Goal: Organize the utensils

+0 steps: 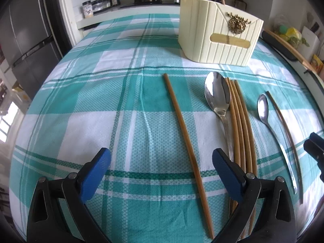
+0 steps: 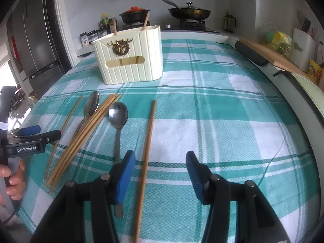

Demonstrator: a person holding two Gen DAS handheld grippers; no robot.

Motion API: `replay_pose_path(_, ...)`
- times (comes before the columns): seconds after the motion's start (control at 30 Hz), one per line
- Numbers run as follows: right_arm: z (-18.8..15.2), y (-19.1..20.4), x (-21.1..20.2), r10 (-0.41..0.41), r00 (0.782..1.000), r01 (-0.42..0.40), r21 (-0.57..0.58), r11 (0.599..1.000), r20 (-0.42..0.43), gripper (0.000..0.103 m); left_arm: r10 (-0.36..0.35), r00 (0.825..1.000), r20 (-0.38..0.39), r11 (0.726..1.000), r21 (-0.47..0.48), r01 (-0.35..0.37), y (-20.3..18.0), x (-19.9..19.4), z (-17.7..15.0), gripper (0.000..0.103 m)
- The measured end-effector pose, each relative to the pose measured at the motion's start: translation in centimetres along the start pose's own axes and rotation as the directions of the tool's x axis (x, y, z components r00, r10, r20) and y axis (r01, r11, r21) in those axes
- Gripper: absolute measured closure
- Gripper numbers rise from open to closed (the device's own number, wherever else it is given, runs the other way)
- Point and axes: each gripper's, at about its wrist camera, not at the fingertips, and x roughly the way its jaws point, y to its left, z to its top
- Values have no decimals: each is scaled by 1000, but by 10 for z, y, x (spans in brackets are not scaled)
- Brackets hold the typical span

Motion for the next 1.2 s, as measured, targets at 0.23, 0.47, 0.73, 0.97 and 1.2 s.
replay_pose_path(0.23,-7,18,20,-12,998,4,-121,993,-63,87,-23,1000,-17,999,42,23,-5,-2,-9,43)
replay_pose_path(0.47,-11,1,13,-77,995,69,-101,992,-71,92,14,1000,3,995,95,-14,-10,-11,-18,94)
replay_pose_path(0.73,-20,-17,2,-140,986,132,-94,987,-94,92,25,1000,-10,999,37,-25,22,-22,-29,97)
replay_pose_path(0.97,-20,-18,2,-125,986,114,-101,988,-112,92,10,1000,-16,1000,9,-10,34,-24,-32,94)
replay_pose_path(1.2,-3,-30,-4,-12,988,2,-66,998,-153,68,-80,997,-20,996,45,81,39,-36,-20,44)
